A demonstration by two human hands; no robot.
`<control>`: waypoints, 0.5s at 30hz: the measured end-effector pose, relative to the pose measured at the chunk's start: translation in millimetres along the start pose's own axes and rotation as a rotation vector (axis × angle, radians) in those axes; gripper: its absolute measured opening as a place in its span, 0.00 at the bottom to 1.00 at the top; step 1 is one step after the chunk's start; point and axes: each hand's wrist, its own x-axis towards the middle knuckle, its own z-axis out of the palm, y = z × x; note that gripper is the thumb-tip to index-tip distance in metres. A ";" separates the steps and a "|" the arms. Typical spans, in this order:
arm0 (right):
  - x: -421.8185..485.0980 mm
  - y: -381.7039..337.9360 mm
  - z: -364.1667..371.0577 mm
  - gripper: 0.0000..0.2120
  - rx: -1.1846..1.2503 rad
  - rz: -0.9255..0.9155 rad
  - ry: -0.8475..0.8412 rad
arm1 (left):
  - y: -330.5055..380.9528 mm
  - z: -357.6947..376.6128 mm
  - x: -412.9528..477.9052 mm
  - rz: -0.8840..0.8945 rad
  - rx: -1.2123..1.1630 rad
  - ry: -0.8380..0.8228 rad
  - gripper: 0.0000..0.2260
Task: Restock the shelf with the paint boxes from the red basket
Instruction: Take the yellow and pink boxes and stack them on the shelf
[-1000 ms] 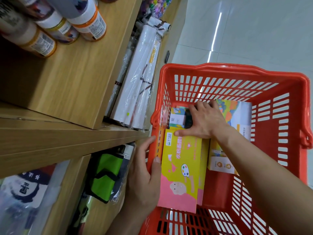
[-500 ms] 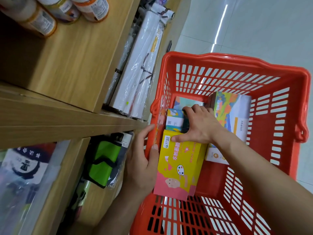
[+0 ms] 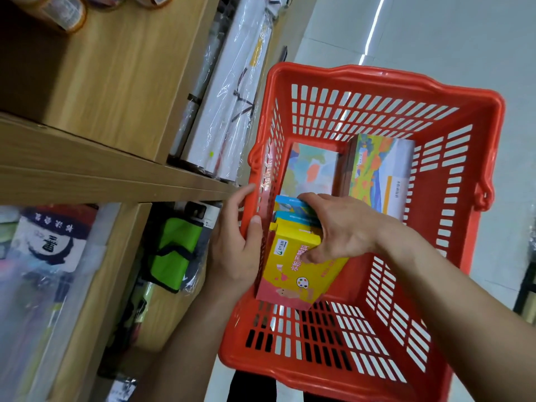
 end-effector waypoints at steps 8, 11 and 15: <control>-40.9 0.1 6.3 0.54 0.107 0.091 0.148 | -1.3 -0.1 2.6 0.000 -0.058 -0.033 0.22; -64.4 8.5 5.1 0.55 0.214 0.191 0.223 | -1.6 0.7 5.2 0.015 -0.108 -0.039 0.21; -92.8 24.0 3.9 0.51 0.418 0.350 0.262 | -0.2 0.7 3.4 -0.023 -0.140 -0.054 0.20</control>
